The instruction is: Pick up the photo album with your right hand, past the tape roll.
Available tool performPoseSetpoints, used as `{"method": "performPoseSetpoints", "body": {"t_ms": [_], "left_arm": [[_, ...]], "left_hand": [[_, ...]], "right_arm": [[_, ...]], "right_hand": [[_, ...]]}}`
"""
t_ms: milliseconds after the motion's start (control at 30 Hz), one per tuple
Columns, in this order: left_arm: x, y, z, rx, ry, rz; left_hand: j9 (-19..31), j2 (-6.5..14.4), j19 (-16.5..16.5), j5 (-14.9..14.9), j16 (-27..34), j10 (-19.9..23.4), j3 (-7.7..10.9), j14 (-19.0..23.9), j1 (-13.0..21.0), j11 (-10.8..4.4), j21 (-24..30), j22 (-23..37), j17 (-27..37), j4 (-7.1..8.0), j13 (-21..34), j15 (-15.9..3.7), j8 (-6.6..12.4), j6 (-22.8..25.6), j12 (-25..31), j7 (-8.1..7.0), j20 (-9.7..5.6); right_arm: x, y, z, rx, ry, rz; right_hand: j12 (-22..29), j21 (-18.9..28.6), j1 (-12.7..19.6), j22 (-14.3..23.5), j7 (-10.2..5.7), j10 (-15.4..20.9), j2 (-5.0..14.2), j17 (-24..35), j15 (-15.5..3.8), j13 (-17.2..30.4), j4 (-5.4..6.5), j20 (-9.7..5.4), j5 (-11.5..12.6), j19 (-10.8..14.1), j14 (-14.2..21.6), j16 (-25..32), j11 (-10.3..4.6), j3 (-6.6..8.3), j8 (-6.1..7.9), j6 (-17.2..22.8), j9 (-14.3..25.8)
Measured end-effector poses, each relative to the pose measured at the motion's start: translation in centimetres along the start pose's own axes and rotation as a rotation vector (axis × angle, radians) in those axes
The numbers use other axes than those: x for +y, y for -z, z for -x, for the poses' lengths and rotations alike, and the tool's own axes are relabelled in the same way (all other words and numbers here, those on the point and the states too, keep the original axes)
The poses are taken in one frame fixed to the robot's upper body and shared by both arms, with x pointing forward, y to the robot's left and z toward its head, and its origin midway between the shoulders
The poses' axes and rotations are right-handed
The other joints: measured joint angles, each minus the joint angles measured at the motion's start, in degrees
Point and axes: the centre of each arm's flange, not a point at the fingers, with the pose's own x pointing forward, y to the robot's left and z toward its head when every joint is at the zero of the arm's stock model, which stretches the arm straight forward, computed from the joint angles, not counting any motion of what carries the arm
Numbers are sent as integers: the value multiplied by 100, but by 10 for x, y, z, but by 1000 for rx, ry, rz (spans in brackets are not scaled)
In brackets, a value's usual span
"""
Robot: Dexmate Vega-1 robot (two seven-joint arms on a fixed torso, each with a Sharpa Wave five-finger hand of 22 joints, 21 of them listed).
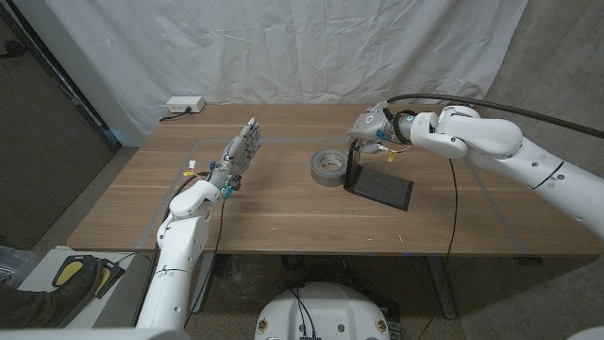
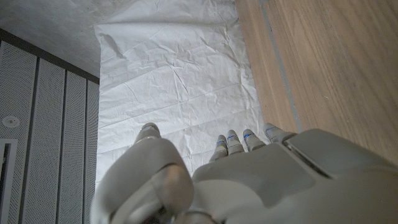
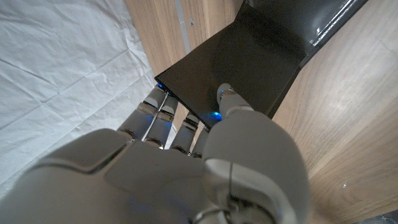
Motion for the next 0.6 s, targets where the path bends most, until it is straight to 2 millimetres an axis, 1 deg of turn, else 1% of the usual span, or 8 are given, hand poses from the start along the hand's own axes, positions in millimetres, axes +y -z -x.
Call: {"method": "performPoseSetpoints", "body": {"t_ms": [33, 100, 133, 233, 333, 400, 533, 600], "left_arm": [[0, 0, 0, 0, 0, 0], [-1, -1, 0, -2, 1, 0], [-1, -1, 0, -2, 1, 0], [-2, -1, 0, -3, 1, 0], [-2, -1, 1, -4, 1, 0], [-3, -1, 1, -5, 1, 1], [-3, -2, 2, -6, 1, 1], [-4, -2, 2, -6, 1, 2]], "left_hand": [[0, 0, 0, 0, 0, 0, -6, 0, 0, 0, 0, 0, 0, -6, 0, 0, 0, 0, 0, 0, 0], [0, 0, 0, 0, 0, 0, -6, 0, 0, 0, 0, 0, 0, -6, 0, 0, 0, 0, 0, 0, 0], [0, 0, 0, 0, 0, 0, -6, 0, 0, 0, 0, 0, 0, -6, 0, 0, 0, 0, 0, 0, 0], [0, 0, 0, 0, 0, 0, -6, 0, 0, 0, 0, 0, 0, -6, 0, 0, 0, 0, 0, 0, 0], [0, 0, 0, 0, 0, 0, -6, 0, 0, 0, 0, 0, 0, -6, 0, 0, 0, 0, 0, 0, 0], [0, 0, 1, 0, 0, 0, -6, 0, 0, 0, 0, 0, 0, -6, 0, 0, 0, 0, 0, 0, 0], [0, 0, 1, 0, 0, 0, -24, 0, 0, 0, 0, 0, 0, 12, 0, 0, 0, 0, 0, 0, 0], [0, 0, 1, 0, 0, 0, -31, 0, 0, 0, 0, 0, 0, 19, 0, 0, 0, 0, 0, 0, 1]], "right_arm": [[0, 0, 0, -1, 10, 1], [0, -1, 1, -1, 20, 1], [0, -1, 1, -1, 20, 1], [0, -2, 1, -2, 29, 1], [1, -2, 1, -2, 35, 2], [1, -3, 1, -2, 39, 3], [2, -4, 1, -1, 40, 2], [2, -4, 1, -1, 40, 2]], "right_hand": [[-22, 0, 7, 18, -3, 88, 18, -1, -2, 0, -7, 0, 0, 0, 80, 0, 5, -7, -41, 65, 4], [-102, 22, 51, 26, 9, 390, 62, -2, -13, 2, -8, 1, -17, 43, 257, -14, 0, -7, -120, 220, 8], [-137, 22, 59, 38, 15, 490, 70, -2, -21, 8, -7, 2, -17, 84, 311, -40, 0, -7, -130, 271, 15], [-221, 55, 99, 53, 13, 675, 109, 0, -45, 16, -4, -2, -19, 85, 423, -40, -18, -3, -151, 327, 37], [-252, 67, 113, 53, 14, 785, 122, 17, -43, 15, -16, 0, -34, 123, 505, -40, -13, 26, -152, 348, 39], [-265, 100, 113, 79, 24, 813, 122, 17, -43, 14, -15, 0, -34, 123, 529, -40, -41, 27, -167, 358, 39], [-266, 111, 113, 79, 31, 907, 122, 17, -64, 11, -16, -32, -39, 155, 608, -40, -13, 37, -173, 365, 45], [-300, 136, 113, 79, 31, 928, 122, 17, -76, 12, -16, -29, -39, 157, 640, -40, -35, 37, -174, 365, 56]]}}
